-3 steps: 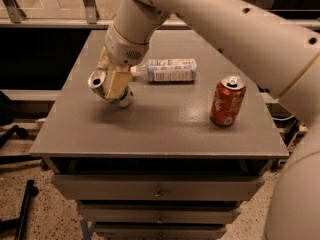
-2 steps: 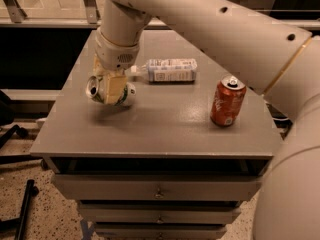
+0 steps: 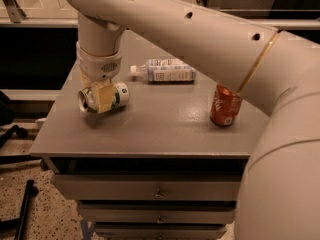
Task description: Knock 7up can over
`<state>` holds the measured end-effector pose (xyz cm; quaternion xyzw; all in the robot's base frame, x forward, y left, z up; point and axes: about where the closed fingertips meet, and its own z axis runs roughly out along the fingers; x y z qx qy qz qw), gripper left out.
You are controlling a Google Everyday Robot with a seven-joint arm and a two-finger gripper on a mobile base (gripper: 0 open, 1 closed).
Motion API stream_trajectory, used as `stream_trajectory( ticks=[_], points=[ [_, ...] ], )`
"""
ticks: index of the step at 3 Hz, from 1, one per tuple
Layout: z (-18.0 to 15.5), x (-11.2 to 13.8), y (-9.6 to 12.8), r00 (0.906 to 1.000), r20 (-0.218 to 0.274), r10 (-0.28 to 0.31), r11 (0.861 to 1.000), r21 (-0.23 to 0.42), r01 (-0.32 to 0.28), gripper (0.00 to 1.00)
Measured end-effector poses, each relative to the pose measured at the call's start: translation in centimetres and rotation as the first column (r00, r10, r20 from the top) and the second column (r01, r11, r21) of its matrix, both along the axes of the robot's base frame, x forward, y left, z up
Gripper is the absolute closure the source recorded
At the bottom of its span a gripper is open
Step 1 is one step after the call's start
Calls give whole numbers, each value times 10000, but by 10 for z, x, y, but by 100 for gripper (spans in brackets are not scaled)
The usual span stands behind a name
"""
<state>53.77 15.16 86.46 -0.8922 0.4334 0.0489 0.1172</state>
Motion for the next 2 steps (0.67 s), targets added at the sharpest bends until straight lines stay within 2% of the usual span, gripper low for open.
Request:
stream_trajectory(
  ticks=[1,2],
  points=[
    [-11,-5,7,9994,-154,302,9992,-268,-307,100],
    [-24,-8,13,9970,-514,572,9973,-430,-595,100]
  ],
)
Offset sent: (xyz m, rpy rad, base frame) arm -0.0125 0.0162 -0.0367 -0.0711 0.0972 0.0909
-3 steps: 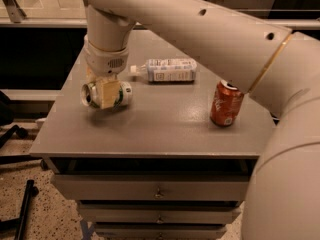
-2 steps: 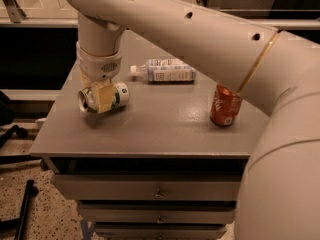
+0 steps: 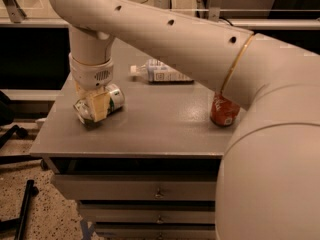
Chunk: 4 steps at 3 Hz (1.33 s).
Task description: Knock 7up can over
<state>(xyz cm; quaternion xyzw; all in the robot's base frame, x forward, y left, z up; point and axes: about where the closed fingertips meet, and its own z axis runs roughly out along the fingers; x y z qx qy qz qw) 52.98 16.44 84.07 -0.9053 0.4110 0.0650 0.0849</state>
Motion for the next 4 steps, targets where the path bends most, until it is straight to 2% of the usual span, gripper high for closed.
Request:
stream_trajectory(
  ticks=[1,2,3,4],
  points=[
    [-1,0,1,10000,16,-1,10000,25,1,82],
    [-2,1,3,10000,28,7,10000,55,-7,51],
    [-3,1,4,10000,33,12,10000,68,-13,28],
    [12,-2,-9,9993,230,-283,9996,97,281,0]
  ],
)
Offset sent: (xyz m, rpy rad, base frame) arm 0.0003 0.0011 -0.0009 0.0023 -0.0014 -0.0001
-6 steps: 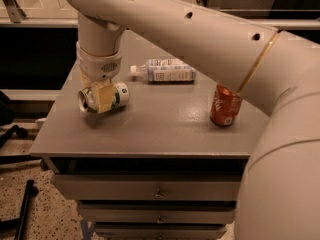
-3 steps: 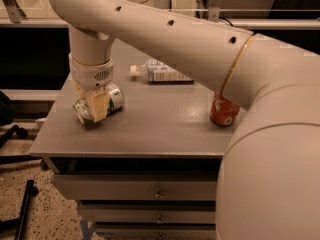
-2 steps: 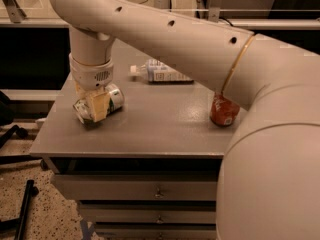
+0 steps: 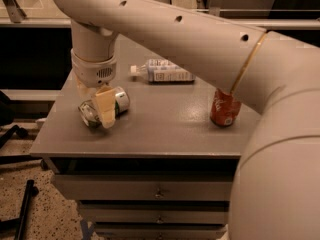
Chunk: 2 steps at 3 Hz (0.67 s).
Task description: Knock 7up can over
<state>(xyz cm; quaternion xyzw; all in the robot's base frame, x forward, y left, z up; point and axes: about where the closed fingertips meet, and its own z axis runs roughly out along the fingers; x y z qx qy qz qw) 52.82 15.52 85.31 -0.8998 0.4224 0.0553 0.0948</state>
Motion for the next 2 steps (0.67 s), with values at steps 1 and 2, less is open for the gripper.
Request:
stream_trajectory(
  ticks=[1,2],
  points=[
    [14,-1,-15,9997,81,-215,9997,69,214,0],
    [23,-3,-40,9972,63,-746,9971,166,745,0]
  ],
)
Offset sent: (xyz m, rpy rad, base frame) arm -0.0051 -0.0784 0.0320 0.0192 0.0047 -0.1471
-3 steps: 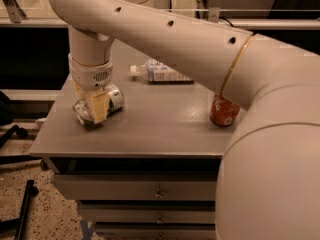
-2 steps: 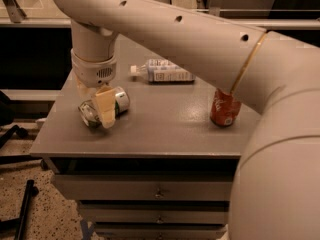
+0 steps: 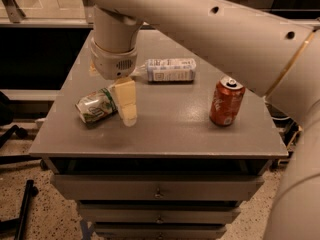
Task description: Knock 7up can over
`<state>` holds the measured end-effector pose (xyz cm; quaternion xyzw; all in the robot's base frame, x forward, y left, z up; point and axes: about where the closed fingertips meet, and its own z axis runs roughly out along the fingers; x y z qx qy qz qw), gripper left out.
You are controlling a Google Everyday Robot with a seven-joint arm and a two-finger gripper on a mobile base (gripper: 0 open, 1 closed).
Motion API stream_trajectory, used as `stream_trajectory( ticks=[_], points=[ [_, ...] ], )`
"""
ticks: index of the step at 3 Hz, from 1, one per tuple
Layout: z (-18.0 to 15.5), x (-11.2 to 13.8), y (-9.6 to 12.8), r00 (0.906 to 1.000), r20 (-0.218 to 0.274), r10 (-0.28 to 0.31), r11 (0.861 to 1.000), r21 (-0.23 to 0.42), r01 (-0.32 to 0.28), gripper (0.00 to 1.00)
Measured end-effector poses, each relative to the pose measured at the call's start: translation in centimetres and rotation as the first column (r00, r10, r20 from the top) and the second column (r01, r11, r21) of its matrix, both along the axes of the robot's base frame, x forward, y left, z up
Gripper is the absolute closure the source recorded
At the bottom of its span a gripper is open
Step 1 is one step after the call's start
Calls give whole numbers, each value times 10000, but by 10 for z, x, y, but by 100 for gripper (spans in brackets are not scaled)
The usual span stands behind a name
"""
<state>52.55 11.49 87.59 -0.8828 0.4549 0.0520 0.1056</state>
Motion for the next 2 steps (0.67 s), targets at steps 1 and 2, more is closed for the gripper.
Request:
stream_trajectory(
  ticks=[1,2],
  points=[
    [7,-6,-36,9973,36,-729,9970,266,728,0],
    [7,-7,-46,9956,39,-933,9952,301,932,0]
  ],
)
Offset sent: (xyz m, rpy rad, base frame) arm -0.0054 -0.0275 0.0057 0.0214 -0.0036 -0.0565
